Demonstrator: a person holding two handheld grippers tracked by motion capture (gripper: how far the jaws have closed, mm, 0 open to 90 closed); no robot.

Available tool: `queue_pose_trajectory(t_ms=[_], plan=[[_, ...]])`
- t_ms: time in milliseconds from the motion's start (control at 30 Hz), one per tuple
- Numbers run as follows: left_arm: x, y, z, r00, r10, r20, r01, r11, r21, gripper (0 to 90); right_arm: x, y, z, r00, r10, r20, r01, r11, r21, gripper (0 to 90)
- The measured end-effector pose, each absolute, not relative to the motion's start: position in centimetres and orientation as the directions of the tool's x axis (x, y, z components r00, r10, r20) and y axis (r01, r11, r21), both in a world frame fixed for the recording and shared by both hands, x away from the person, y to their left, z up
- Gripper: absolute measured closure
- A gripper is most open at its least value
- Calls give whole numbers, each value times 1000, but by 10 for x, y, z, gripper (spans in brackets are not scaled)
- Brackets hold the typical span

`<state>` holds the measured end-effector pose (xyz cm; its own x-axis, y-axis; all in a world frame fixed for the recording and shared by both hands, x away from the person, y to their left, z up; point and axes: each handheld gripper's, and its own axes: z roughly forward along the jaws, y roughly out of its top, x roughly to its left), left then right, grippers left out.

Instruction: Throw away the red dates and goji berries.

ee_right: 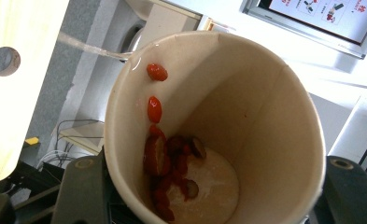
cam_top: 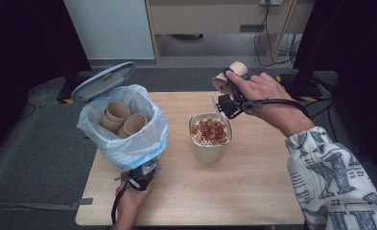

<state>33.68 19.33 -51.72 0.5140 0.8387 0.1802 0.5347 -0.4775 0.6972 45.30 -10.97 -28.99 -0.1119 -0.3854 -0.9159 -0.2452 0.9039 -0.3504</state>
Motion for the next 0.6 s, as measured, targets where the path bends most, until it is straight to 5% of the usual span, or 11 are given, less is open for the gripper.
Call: queue_pose_trajectory(t_ms=[167, 300, 433, 600], plan=[[337, 193, -517, 516, 837, 181, 535, -480, 696, 895, 456, -109, -291, -116, -357, -927, -240, 916, -323, 381], [337, 194, -517, 517, 837, 180, 534, -480, 696, 895, 453, -98, -316, -150, -473, -868, -291, 860, -419, 383], [337, 194, -517, 517, 837, 179, 534, -479, 696, 894, 457, -101, -305, -145, -388, -910, -257, 903, -344, 383], [337, 194, -517, 516, 838, 179, 535, -478, 696, 894, 453, -101, -325, -136, -537, -832, -275, 828, -489, 383]])
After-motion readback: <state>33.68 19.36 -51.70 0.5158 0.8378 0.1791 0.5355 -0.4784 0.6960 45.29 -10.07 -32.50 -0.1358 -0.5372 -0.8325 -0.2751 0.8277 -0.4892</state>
